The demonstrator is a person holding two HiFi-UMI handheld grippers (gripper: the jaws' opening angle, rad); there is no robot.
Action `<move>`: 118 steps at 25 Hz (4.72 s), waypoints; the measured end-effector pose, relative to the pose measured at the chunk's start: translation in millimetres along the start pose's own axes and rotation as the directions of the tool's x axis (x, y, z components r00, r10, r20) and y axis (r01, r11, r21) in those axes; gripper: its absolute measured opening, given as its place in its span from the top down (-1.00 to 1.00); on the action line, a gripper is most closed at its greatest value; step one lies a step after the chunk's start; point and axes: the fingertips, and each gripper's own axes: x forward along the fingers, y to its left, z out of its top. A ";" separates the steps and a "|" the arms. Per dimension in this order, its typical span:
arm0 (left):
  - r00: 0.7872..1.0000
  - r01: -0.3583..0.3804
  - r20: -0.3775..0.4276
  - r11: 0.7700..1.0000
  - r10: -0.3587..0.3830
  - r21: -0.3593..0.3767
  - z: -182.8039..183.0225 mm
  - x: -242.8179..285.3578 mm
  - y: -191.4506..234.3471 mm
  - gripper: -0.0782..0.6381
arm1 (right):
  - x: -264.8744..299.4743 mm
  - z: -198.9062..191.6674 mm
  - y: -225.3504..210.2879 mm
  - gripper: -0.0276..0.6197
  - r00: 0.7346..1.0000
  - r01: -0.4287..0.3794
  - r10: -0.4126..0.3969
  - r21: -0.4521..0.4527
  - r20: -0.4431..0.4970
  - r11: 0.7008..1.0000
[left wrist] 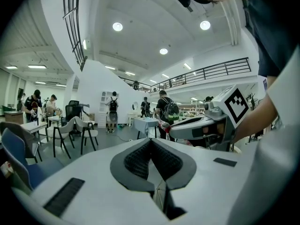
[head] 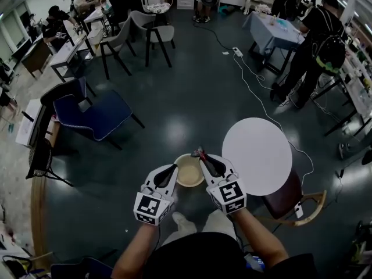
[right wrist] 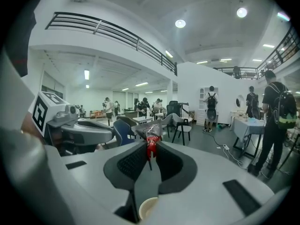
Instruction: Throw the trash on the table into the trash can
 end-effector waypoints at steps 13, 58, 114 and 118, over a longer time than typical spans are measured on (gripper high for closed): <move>0.994 -0.073 -0.082 0.994 0.067 -0.077 -61.0 22.9 45.5 0.74 | 56.8 -61.1 -9.1 0.71 0.994 -0.039 0.047 0.076 -0.101 0.996; 0.946 -0.207 -0.303 0.938 0.118 -0.278 -424.4 149.9 96.9 0.74 | 233.6 -446.0 -35.0 0.71 0.911 -0.079 0.173 0.255 -0.375 0.964; 0.925 -0.245 -0.357 0.920 0.128 -0.306 -515.6 138.0 121.3 0.74 | 332.5 -664.2 -54.3 0.35 0.702 -0.104 0.101 0.038 -0.705 0.994; 0.923 -0.248 -0.364 0.918 0.127 -0.310 -514.2 142.9 118.7 0.74 | 330.0 -654.5 -57.4 0.35 0.721 -0.094 0.100 0.047 -0.686 0.994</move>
